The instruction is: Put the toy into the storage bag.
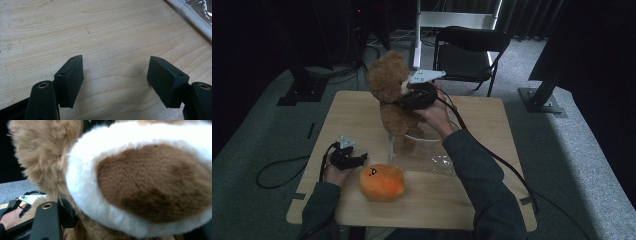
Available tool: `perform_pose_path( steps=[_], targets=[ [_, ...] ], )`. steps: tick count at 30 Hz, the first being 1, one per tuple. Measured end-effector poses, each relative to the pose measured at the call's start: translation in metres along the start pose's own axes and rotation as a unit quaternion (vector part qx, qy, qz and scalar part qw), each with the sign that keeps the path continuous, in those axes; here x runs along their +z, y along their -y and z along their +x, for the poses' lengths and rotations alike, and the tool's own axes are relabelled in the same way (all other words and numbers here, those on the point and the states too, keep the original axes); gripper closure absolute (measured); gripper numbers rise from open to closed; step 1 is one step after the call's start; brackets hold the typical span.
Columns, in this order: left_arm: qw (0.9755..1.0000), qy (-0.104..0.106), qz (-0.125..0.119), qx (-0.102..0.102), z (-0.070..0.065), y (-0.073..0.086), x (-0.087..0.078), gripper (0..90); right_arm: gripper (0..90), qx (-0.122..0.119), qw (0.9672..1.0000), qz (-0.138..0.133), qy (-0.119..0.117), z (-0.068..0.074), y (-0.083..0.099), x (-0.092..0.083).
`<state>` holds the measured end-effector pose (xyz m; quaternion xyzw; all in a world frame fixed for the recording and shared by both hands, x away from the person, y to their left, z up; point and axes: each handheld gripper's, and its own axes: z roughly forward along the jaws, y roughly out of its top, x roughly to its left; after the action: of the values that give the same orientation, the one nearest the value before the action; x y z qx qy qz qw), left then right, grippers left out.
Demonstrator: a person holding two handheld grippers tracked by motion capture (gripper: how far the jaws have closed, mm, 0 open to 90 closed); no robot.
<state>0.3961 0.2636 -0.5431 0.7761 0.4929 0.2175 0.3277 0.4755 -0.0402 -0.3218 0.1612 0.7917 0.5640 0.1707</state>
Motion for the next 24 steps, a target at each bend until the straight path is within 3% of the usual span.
perform_pose_path(
  steps=[24],
  targets=[
    [1.0000,0.000,0.000,0.001,0.0001,0.0000,0.0000,30.1,27.9,0.006,0.9982,0.058,-0.016,0.0003,0.0055,0.0091]
  ],
)
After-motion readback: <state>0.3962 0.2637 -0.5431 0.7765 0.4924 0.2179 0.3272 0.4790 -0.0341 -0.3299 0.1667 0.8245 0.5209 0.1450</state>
